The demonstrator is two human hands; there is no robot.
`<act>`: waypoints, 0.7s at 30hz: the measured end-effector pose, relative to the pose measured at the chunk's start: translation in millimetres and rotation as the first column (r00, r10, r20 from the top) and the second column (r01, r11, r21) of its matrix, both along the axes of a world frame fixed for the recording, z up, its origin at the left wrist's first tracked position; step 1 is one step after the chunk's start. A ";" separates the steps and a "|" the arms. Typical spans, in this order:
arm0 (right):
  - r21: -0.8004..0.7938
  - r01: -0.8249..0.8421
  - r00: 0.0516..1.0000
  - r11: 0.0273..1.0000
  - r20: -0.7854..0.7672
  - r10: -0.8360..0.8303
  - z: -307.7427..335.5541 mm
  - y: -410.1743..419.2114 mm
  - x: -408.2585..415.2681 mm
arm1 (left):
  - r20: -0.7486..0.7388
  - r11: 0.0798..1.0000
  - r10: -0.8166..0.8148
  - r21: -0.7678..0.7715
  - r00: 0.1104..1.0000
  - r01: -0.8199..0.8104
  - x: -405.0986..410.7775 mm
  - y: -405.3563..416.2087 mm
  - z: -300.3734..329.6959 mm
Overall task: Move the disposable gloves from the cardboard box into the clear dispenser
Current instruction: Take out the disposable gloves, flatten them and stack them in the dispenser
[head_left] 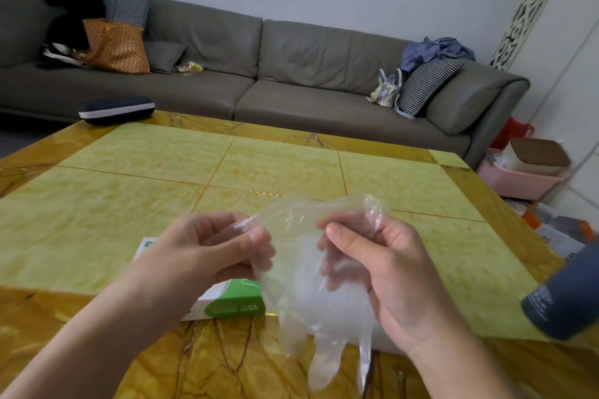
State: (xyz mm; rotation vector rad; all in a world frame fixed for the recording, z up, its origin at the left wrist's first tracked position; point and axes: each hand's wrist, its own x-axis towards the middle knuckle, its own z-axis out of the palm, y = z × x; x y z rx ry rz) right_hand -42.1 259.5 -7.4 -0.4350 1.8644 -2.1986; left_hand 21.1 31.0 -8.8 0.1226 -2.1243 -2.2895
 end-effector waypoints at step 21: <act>0.284 0.345 0.936 0.895 -0.028 -0.352 7.2 82.8 -20.9 | -0.322 0.840 0.349 -0.308 0.880 -0.446 -3.9 41.2 12.0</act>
